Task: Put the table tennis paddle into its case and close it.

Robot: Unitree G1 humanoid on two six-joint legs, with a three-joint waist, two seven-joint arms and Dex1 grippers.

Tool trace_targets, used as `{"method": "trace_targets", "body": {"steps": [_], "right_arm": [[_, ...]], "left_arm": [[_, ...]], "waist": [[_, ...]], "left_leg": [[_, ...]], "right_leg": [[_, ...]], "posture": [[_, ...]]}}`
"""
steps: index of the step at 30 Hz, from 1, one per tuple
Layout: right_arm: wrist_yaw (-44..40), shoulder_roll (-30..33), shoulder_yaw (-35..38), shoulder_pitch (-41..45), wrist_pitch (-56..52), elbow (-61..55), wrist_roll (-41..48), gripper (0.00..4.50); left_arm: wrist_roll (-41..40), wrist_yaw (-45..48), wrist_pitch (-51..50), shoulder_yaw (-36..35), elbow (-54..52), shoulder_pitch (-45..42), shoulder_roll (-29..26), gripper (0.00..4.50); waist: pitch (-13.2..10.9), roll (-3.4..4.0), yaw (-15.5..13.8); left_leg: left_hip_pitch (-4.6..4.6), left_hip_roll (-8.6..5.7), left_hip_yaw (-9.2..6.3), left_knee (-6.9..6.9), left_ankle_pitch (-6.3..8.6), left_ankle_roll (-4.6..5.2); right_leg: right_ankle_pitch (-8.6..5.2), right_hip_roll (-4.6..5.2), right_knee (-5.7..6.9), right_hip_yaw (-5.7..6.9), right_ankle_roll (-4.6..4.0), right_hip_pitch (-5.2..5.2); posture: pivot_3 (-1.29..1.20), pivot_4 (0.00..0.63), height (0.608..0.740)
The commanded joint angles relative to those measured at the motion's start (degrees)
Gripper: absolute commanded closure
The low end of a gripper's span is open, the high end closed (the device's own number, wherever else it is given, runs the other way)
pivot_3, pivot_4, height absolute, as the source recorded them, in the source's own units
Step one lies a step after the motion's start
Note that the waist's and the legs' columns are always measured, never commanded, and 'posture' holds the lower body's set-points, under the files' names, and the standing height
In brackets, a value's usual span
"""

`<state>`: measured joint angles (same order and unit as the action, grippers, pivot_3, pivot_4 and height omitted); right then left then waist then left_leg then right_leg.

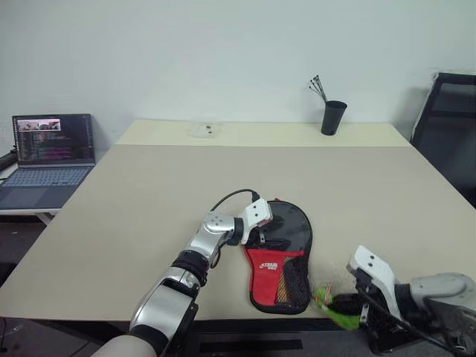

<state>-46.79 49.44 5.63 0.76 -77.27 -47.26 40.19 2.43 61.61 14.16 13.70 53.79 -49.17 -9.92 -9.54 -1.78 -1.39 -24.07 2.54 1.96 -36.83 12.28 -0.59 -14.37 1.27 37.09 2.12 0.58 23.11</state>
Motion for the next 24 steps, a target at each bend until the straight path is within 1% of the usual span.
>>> {"method": "trace_targets", "body": {"steps": [1,8,11,14,21,22,24], "right_arm": [[-1.5,0.5,1.1,-1.1,0.6,-3.2,4.9,4.48],[3.1,-4.1,-2.5,-0.5,0.1,-4.6,9.0,4.48],[4.9,-5.1,-4.0,-0.3,0.1,-4.8,9.7,4.48],[6.7,-4.8,-4.5,0.1,0.4,-3.9,9.0,4.48],[7.2,-2.2,-3.5,0.7,1.7,-2.1,9.2,4.48],[7.1,-1.7,-3.5,0.9,2.3,-2.0,9.0,4.02],[7.2,-0.6,-3.7,1.2,3.5,-1.8,8.0,3.52]], "left_arm": [[3.0,-0.4,-1.2,2.5,2.9,2.0,0.5,1.05],[3.2,-1.0,-1.1,2.5,3.3,1.5,1.0,1.05],[3.2,-1.1,-1.2,2.5,3.2,1.4,1.2,1.05],[3.2,-1.2,-1.2,2.4,3.1,1.4,1.4,1.05],[3.1,-1.3,-1.3,2.3,2.9,1.5,1.6,1.05],[3.1,-1.3,-1.4,2.3,2.9,1.5,1.7,1.05],[3.0,-1.3,-1.4,2.3,2.8,1.5,1.8,1.05]], "waist": [[0.0,0.02,0.0],[0.0,0.02,0.0],[0.1,0.03,0.0],[0.1,0.03,0.0],[0.1,0.03,0.0],[0.1,0.04,0.0],[0.1,0.04,0.0]], "left_leg": [[0.0,0.0,0.0,-0.02,0.0,0.0],[0.01,0.01,-0.09,-0.05,0.0,0.0],[0.01,0.02,-0.09,-0.04,0.0,0.0],[0.0,0.02,-0.08,-0.04,0.0,0.0],[0.0,0.01,-0.08,-0.05,0.0,0.0],[0.0,0.01,-0.09,-0.05,0.0,0.0],[0.0,0.01,-0.08,-0.05,0.0,0.0]], "right_leg": [[0.0,0.0,0.01,0.01,0.01,0.0],[0.02,0.0,0.01,0.08,0.03,-0.05],[0.02,0.0,0.0,0.09,0.02,-0.05],[0.02,0.0,-0.01,0.08,0.03,-0.05],[0.02,0.0,0.0,0.08,0.02,-0.05],[0.02,0.0,0.0,0.08,0.02,-0.05],[0.02,0.0,0.0,0.08,0.02,-0.05]], "posture": [[0.0,0.15,0.74],[0.0,0.15,0.74],[0.0,0.15,0.74],[0.0,0.15,0.74],[0.0,0.15,0.74],[0.0,0.15,0.74],[0.0,0.15,0.74]]}}
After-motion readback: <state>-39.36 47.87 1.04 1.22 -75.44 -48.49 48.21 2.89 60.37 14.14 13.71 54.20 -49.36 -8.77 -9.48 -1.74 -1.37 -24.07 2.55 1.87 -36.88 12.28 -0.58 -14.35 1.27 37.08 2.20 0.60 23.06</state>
